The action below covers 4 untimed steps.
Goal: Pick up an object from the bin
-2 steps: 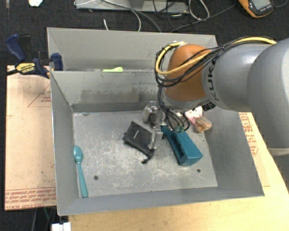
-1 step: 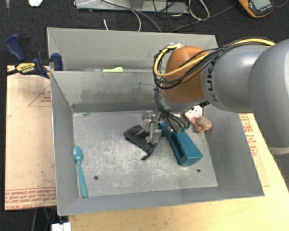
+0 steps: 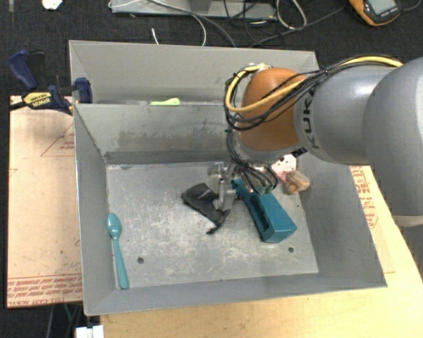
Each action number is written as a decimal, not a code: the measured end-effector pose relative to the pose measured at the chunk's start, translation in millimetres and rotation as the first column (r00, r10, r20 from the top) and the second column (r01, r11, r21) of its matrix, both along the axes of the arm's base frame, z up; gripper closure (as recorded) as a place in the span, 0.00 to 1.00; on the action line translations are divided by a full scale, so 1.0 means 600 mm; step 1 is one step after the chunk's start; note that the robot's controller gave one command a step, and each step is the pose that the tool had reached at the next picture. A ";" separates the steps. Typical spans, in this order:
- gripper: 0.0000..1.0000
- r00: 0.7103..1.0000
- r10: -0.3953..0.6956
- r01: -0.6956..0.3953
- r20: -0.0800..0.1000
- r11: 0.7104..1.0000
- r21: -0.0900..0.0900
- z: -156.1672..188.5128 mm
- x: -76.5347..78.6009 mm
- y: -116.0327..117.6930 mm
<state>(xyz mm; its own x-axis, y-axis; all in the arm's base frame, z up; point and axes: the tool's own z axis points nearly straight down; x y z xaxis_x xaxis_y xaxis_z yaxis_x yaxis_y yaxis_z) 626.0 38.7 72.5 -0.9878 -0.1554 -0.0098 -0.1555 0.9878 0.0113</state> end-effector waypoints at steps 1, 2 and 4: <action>1.00 1.000 0.007 -0.007 -0.004 1.000 0.000 0.082 0.007 0.006; 1.00 1.000 -0.018 0.018 -0.002 1.000 0.001 0.208 0.008 -0.018; 1.00 0.976 0.217 -0.217 0.003 0.976 0.001 0.162 0.005 -0.047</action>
Offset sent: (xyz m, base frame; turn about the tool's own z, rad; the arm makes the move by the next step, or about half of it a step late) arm 0.0044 -0.0134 0.1272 0.0196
